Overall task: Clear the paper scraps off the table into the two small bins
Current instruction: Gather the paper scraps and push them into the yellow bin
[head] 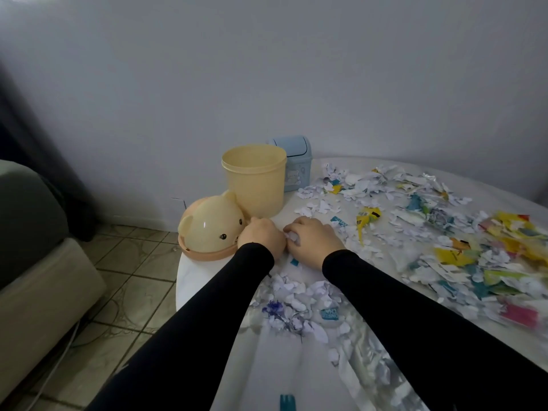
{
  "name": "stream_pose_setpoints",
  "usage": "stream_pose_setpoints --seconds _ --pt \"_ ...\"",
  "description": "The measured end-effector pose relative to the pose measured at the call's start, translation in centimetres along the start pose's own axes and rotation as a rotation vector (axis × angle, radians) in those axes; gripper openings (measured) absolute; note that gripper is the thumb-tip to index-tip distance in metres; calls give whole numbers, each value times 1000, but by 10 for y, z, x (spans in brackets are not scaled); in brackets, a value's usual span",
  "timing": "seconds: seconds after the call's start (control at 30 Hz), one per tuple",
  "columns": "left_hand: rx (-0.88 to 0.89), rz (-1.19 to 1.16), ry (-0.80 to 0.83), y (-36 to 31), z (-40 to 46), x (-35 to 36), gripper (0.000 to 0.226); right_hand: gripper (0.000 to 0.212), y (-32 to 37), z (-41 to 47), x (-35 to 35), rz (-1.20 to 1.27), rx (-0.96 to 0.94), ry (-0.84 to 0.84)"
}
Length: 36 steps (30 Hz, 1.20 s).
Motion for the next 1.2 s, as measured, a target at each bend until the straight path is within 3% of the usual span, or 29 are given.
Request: stream_pose_setpoints --seconds 0.17,0.23,0.43,0.8,1.07,1.2 --pt "28 -52 56 -3 -8 1 33 37 1 -7 -6 88 -25 22" --pt "83 -144 5 0 -18 4 33 36 2 -14 -11 133 -42 25" --pt "227 19 -134 16 -58 -1 33 30 7 -43 -29 141 -18 66" --pt "-33 -5 -13 23 -173 30 63 51 62 -193 -36 131 33 -7" --pt "-13 18 -25 15 -182 52 58 67 69 -240 -5 -69 67 13" --pt "27 -61 -66 2 -158 50 54 50 53 -224 -7 -79 115 23"
Point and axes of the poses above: each hand's wrist, its own z-axis towards the middle knuckle, its own x-axis out of the palm, y = z × x, the point moved 5 cm from there along z, towards the middle knuckle, and after that the axes turned 11 degrees about -x, right-handed, at the moved point
